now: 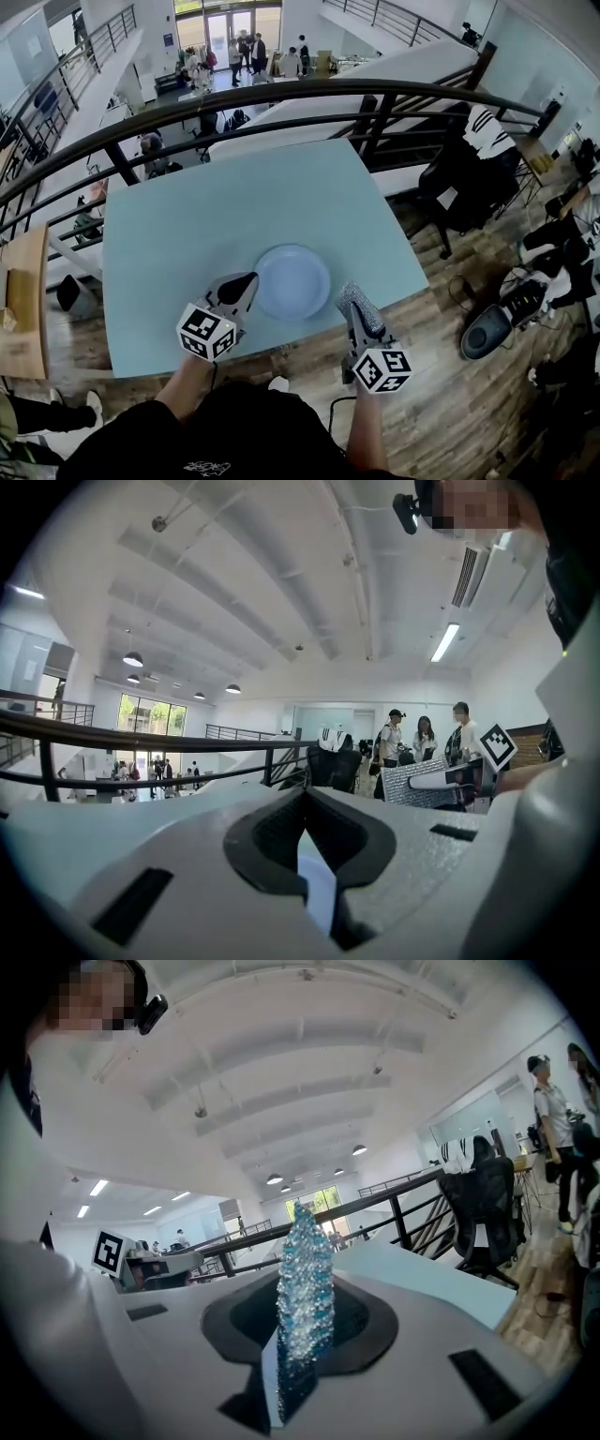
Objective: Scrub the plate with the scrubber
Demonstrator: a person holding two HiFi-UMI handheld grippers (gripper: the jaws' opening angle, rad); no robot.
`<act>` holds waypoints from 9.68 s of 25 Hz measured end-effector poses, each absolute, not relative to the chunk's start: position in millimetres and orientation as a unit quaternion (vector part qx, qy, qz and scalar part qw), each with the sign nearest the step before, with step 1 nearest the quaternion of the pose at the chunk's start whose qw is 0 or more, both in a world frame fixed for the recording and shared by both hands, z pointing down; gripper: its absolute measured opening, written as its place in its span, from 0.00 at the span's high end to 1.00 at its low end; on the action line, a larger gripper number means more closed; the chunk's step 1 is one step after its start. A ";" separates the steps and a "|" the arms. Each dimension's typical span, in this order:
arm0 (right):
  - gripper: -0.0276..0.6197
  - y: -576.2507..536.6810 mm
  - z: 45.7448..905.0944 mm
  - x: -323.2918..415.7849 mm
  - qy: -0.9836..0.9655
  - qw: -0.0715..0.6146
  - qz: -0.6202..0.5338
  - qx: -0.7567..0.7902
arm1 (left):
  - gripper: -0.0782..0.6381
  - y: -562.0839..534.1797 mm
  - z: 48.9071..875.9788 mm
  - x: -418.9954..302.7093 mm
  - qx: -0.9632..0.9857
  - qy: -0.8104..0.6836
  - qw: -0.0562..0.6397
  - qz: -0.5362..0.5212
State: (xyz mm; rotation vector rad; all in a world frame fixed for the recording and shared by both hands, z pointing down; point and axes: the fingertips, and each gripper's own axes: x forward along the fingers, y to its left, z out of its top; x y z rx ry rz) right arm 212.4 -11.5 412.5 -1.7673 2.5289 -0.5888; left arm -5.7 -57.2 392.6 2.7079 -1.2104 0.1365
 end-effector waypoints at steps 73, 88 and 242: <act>0.82 -172.1 696.5 139.4 0.615 -0.053 -0.596 -0.514 | 0.79 -166.9 703.4 -22.8 0.811 -0.348 0.387 0.269; 0.82 -205.9 699.4 99.8 0.640 -0.081 -0.598 -0.476 | 0.80 -171.3 702.9 -21.9 0.806 -0.358 0.391 0.263; 0.82 -129.0 694.2 176.2 0.655 -0.292 -0.532 -0.451 | 0.81 -164.9 700.9 -28.9 0.799 -0.377 0.368 0.290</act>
